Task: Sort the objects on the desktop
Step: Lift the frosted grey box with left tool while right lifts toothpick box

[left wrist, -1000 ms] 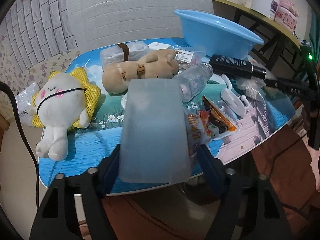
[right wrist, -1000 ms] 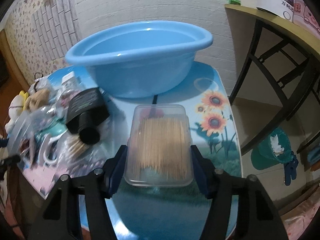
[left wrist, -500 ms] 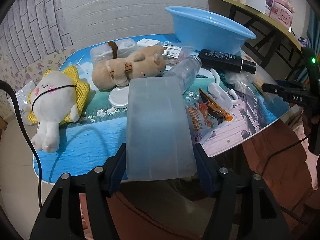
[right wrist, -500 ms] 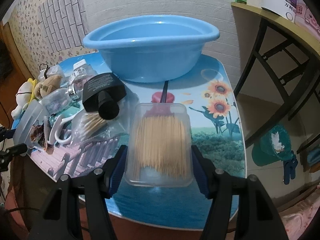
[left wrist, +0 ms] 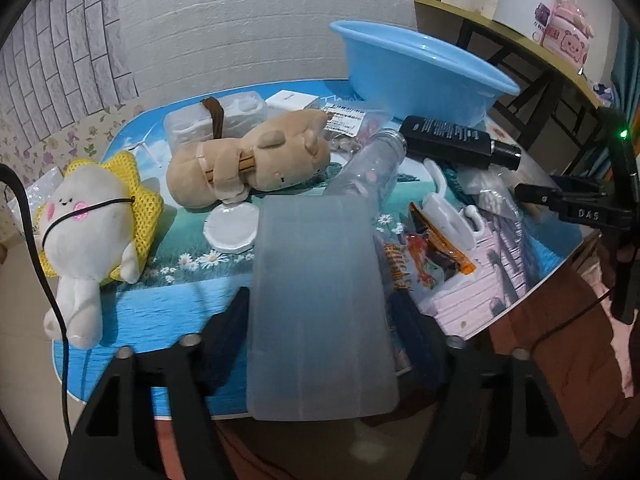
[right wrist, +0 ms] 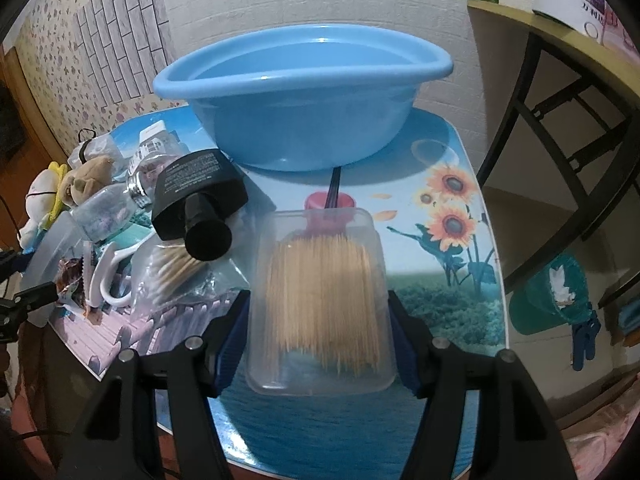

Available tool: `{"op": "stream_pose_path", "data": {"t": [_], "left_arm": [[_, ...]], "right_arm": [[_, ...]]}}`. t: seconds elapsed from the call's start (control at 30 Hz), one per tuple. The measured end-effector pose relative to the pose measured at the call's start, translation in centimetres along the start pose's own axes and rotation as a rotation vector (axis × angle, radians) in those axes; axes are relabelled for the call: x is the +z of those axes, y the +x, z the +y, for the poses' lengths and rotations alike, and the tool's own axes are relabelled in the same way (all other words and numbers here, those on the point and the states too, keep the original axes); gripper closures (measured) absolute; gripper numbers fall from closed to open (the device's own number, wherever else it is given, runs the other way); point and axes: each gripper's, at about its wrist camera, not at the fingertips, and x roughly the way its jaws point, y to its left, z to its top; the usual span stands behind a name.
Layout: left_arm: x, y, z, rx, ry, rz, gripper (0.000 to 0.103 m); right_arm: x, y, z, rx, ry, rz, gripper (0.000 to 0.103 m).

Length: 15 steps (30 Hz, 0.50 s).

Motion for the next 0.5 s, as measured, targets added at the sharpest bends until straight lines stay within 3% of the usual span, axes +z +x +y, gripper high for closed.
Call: {"op": "stream_pose_path", "data": {"t": [0.3,0.5], "left_arm": [[-0.5,-1.4,0.2,-0.014,-0.026,-0.027,0.041],[0.6,-4.3,-0.1,0.0,-0.021,-0.1,0.041]], "right_arm": [[-0.4,-0.9,0.2,0.014,0.005,-0.014,0.043],[0.1,-3.3,0.3,0.023,0.001,-0.088,0.043]]}}
